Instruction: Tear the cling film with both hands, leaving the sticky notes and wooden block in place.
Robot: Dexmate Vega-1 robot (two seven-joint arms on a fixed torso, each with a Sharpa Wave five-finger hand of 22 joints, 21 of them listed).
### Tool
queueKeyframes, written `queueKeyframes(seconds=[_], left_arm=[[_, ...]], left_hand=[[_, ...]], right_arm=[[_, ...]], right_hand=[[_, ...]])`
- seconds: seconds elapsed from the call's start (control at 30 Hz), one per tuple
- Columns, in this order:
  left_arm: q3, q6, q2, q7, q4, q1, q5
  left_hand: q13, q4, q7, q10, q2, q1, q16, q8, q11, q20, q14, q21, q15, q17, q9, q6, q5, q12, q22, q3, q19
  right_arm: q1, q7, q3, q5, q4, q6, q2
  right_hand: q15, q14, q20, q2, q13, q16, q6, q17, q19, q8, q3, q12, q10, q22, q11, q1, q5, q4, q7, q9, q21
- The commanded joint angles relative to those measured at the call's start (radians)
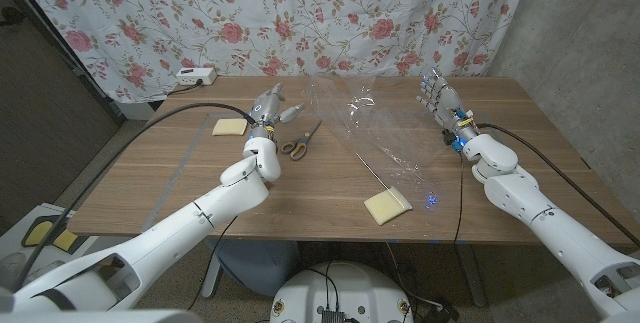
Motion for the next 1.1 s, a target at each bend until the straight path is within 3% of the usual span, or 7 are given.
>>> queueKeyframes(seconds=[0.03,0.33,0.47,0.67,1.1], left_arm=[[0.035,0.084,-0.019,-0.014,0.004,-0.022,0.057],[0.071,0.16,-0.025,-0.034,0.002,-0.042,0.105],[0.097,0.208,-0.029,-0.06,-0.002,-0.061,0.125],[0.114,0.226,-0.032,-0.072,-0.001,-0.074,0.136],[0.191,0.248,0.014,-0.212,-0.01,-0.143,0.171]], left_hand=[[0.007,0.003,0.002,0.024,-0.005,0.016,0.007,0.009,-0.003,-0.01,0.025,0.0,-0.002,0.001,0.004,0.011,-0.001,0.007,-0.001,-0.007,0.006],[0.012,0.0,0.001,0.01,-0.013,0.025,0.002,0.006,-0.008,0.002,0.019,-0.004,0.009,0.001,0.003,0.004,0.001,-0.004,-0.001,-0.012,-0.002],[0.018,-0.018,0.0,0.003,0.014,0.104,-0.004,0.006,-0.011,-0.001,0.009,-0.004,0.008,0.001,0.003,-0.014,0.021,-0.014,-0.001,0.021,-0.005],[0.02,-0.022,0.0,0.011,0.011,0.133,-0.005,0.007,-0.012,-0.006,0.006,-0.005,0.006,0.001,0.003,-0.017,0.024,-0.014,-0.001,0.028,-0.006],[0.027,-0.012,-0.007,-0.01,-0.012,0.153,-0.012,0.001,-0.028,-0.001,-0.016,-0.009,0.005,0.001,0.003,-0.047,0.016,-0.029,-0.001,0.018,-0.024]], right_arm=[[0.005,0.015,-0.004,0.005,0.009,0.001,0.004],[0.004,0.009,-0.009,-0.015,-0.005,0.004,-0.005],[0.004,0.011,-0.007,-0.008,-0.003,0.003,-0.002],[0.005,0.021,-0.005,0.004,-0.002,0.003,-0.001],[0.006,0.026,-0.007,0.008,-0.001,0.006,0.007]], right_hand=[[-0.001,-0.031,0.002,0.007,0.005,0.006,-0.005,-0.001,0.003,0.006,0.003,0.006,0.008,0.003,-0.001,0.003,-0.003,-0.006,-0.003,0.004,0.004],[0.001,-0.031,0.002,0.008,0.005,0.006,-0.008,-0.003,0.003,0.005,0.003,0.006,0.008,0.003,0.0,0.004,-0.004,-0.008,0.002,0.004,0.004],[0.001,-0.032,0.003,0.009,0.005,0.006,-0.009,-0.004,0.001,0.005,0.003,0.005,0.005,0.003,0.0,0.004,-0.004,-0.009,0.003,0.004,0.003],[0.002,-0.034,0.004,0.009,0.005,0.006,-0.011,-0.006,-0.001,0.004,0.003,0.004,0.003,0.003,0.001,0.005,-0.005,-0.01,0.003,0.004,0.002],[0.001,-0.037,0.004,0.014,0.006,0.007,-0.013,-0.013,-0.004,0.004,0.002,0.002,0.0,0.003,0.002,0.004,-0.006,-0.015,0.003,0.004,0.002]])
